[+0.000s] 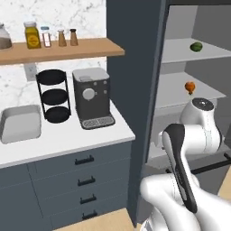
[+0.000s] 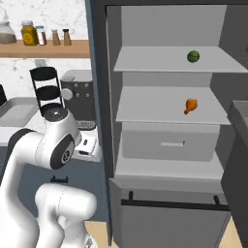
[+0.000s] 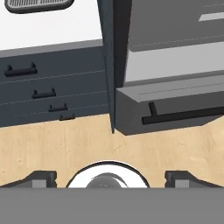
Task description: Place one avocado and one chicken drumstick in each tupperware on the nearby counter, to pack two identical lunches.
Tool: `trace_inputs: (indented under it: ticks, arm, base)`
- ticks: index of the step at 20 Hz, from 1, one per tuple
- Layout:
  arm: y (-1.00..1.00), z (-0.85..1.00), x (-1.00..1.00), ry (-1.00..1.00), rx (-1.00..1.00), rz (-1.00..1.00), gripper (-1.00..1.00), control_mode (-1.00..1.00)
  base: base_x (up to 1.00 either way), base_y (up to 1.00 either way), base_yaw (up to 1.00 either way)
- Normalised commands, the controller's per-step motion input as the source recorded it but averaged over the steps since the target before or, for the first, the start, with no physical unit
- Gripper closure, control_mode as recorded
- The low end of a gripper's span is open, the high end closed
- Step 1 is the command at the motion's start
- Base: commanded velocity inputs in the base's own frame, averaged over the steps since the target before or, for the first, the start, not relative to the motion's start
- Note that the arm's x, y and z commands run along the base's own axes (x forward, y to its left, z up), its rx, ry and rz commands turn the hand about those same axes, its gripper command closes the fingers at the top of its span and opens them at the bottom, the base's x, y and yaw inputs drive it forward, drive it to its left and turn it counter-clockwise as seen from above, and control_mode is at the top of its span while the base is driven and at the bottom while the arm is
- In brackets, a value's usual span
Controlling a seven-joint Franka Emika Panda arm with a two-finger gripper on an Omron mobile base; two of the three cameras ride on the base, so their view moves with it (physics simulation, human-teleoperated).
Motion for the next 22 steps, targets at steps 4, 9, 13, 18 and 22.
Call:
trace_inputs:
  ticks: [4, 9, 13, 18, 22]
  arm:
    - [0.0, 0.0, 0.0, 0.0, 0.0, 0.0, -1.0, 1.0]
    - [0.0, 0.0, 0.0, 0.0, 0.0, 0.0, -1.0, 1.0]
    - [0.0, 0.0, 0.0, 0.0, 0.0, 0.0, -1.0, 1.0]
    - [0.0, 0.0, 0.0, 0.0, 0.0, 0.0, -1.0, 1.0]
    - [0.0, 0.0, 0.0, 0.0, 0.0, 0.0, -1.0, 1.0]
  base:
    - [0.0, -0.71, 0.0]
    - [0.0, -0.61, -0.01]
    - [0.09, -0.34, -0.15]
    - [0.36, -0.18, -0.12]
    - [0.59, -0.09, -0.08]
